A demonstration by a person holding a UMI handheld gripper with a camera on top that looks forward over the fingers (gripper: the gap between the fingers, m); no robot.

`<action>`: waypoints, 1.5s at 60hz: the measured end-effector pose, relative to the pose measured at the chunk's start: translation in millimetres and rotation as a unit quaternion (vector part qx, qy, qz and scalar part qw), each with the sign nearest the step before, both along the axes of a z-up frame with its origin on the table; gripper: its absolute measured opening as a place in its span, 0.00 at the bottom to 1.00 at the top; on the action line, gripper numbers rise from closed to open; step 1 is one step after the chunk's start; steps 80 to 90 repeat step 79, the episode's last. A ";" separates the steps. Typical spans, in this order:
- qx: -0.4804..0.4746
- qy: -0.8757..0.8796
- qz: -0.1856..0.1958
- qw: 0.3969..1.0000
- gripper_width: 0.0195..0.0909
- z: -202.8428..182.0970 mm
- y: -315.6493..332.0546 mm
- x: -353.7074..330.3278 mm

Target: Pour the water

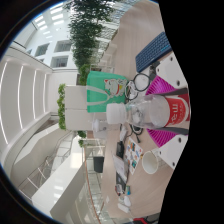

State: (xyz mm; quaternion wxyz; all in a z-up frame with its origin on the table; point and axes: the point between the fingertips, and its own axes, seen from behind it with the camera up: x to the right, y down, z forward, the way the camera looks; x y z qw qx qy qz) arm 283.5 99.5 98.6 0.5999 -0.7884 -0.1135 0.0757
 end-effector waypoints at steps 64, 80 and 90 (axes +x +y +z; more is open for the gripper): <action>-0.092 -0.005 -0.114 0.989 0.90 79.3 -212.5 8.3; -0.092 -0.017 -0.151 0.984 0.90 127.4 -293.2 -10.1; -0.092 -0.017 -0.151 0.984 0.90 127.4 -293.2 -10.1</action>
